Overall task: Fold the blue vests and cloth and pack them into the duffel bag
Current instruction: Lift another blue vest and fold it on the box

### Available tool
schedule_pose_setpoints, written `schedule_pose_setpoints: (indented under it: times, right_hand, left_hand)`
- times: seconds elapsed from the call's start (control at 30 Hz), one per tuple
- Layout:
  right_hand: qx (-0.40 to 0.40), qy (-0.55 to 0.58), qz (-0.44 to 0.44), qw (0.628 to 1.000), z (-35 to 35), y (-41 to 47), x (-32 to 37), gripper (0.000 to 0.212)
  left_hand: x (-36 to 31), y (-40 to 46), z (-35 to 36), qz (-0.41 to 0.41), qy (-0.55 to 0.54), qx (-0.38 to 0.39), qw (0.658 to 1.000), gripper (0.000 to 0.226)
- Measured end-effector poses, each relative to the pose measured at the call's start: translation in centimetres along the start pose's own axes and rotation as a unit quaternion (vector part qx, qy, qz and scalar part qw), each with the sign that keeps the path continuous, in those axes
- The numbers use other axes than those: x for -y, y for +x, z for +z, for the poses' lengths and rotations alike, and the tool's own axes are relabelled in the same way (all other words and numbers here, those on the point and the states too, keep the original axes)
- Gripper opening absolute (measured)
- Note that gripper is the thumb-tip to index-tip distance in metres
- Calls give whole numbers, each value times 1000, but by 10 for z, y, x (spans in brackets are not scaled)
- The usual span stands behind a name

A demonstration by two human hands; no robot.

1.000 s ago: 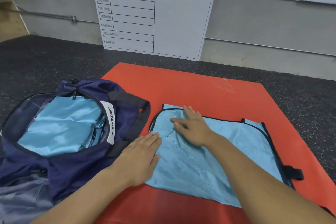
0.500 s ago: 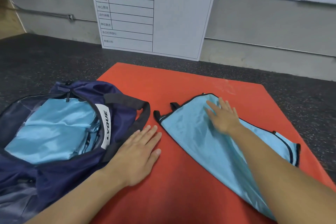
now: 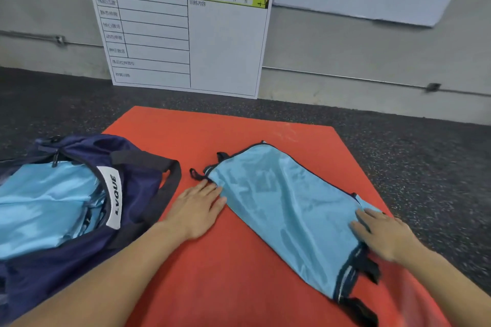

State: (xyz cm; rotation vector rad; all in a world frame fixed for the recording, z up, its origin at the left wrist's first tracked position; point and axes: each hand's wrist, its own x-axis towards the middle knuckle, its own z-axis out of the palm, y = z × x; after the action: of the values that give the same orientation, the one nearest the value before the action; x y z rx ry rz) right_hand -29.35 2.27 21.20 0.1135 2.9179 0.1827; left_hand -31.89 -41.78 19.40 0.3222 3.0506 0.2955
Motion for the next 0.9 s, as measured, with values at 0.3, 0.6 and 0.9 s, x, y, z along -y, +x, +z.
schedule_pose_setpoints:
  times: [0.3, 0.6, 0.9]
  right_hand:
    - [-11, 114, -27, 993, 4, -50, -19, 74]
    - [21, 71, -44, 996, 34, -71, -9, 115]
    - [41, 197, -105, 974, 44, -104, -46, 98]
  left_hand:
    - [-36, -7, -4, -30, -18, -14, 999, 71]
    - [-66, -129, 44, 154, 110, -14, 982, 60]
    - [-53, -169, 37, 212, 87, -12, 973, 52]
